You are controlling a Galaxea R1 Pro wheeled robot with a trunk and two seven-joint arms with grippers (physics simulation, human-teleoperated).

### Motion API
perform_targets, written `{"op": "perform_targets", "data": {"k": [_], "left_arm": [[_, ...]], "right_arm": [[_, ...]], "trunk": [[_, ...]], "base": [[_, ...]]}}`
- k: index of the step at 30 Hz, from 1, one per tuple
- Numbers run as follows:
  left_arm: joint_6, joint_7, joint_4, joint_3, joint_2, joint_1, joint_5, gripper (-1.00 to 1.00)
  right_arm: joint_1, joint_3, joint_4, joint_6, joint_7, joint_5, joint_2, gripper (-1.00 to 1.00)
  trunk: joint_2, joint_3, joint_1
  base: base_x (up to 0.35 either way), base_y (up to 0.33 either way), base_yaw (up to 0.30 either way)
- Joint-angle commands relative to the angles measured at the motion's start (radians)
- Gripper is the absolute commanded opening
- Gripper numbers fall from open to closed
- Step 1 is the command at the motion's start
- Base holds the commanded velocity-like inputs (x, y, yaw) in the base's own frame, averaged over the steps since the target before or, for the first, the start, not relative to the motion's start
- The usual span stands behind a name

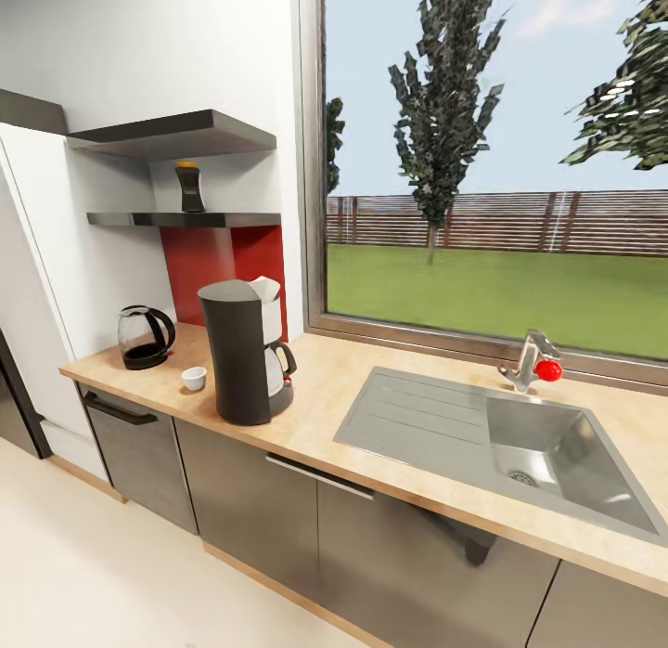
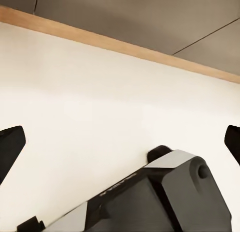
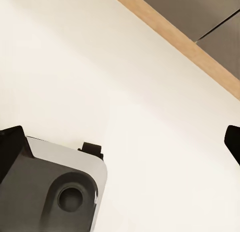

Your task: Set up a coffee station on the kitchen countertop: keep the coffee maker on the countertop, move the bottle of coffee from the kitchen shelf to the counter next to the coffee maker, place a paper coffee filter on top of the coffee maker, put the saucer next to the coffee maker with the coffee cup on the saucer, and place the electric kettle next to the coffee maker.

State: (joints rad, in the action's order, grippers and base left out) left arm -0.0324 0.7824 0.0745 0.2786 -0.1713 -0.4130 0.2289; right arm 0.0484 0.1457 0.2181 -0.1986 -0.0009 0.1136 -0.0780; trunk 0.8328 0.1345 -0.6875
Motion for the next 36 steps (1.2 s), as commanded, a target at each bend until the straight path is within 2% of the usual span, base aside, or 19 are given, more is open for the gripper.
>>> {"op": "perform_targets", "data": {"k": [1, 2, 5, 10, 11, 13, 24, 36], "left_arm": [[-0.003, -0.004, 0.000, 0.009, 0.000, -0.001, 0.007, 1.00], [-0.004, -0.009, 0.004, 0.008, 0.000, -0.002, 0.002, 1.00], [-0.021, 0.008, -0.012, -0.010, -0.017, -0.004, 0.019, 1.00], [-0.049, -0.021, -0.036, -0.039, -0.045, -0.005, 0.047, 1.00], [-0.056, -0.134, -0.038, -0.307, -0.078, -0.006, 0.051, 1.00], [-0.058, -0.171, -0.042, -0.323, -0.086, -0.005, 0.053, 1.00], [-0.059, -0.189, -0.044, -0.331, -0.108, 0.014, 0.055, 1.00], [-0.059, -0.190, -0.044, -0.331, -0.109, 0.017, 0.055, 1.00]], "right_arm": [[0.001, 0.000, 0.000, -0.002, 0.000, 0.010, 0.000, 1.00], [0.001, 0.000, 0.000, -0.003, 0.000, 0.012, 0.000, 1.00], [0.001, 0.001, 0.001, -0.003, 0.000, 0.014, -0.001, 1.00], [0.001, -0.003, 0.001, -0.004, -0.001, 0.013, -0.001, 1.00], [0.001, -0.003, 0.001, -0.004, -0.001, 0.012, -0.001, 1.00], [0.001, -0.006, 0.001, -0.004, -0.003, 0.010, 0.000, 1.00], [0.001, -0.009, 0.001, -0.004, -0.004, 0.008, 0.000, 1.00], [0.001, -0.009, 0.000, -0.004, -0.004, 0.008, 0.000, 1.00]], "trunk": [[0.001, 0.002, 0.000], [0.001, 0.002, 0.000], [0.001, 0.002, 0.000], [0.001, 0.002, 0.000], [0.001, 0.002, 0.000], [0.001, 0.002, 0.000], [0.001, 0.002, 0.000], [0.001, 0.002, 0.000]], "base": [[0.000, 0.000, 0.000], [0.000, 0.000, 0.000], [0.000, 0.000, 0.000], [0.000, 0.000, 0.000], [0.000, 0.000, 0.000], [0.000, 0.000, 0.000], [0.000, 0.015, 0.000], [0.012, 0.247, -0.040]]}}
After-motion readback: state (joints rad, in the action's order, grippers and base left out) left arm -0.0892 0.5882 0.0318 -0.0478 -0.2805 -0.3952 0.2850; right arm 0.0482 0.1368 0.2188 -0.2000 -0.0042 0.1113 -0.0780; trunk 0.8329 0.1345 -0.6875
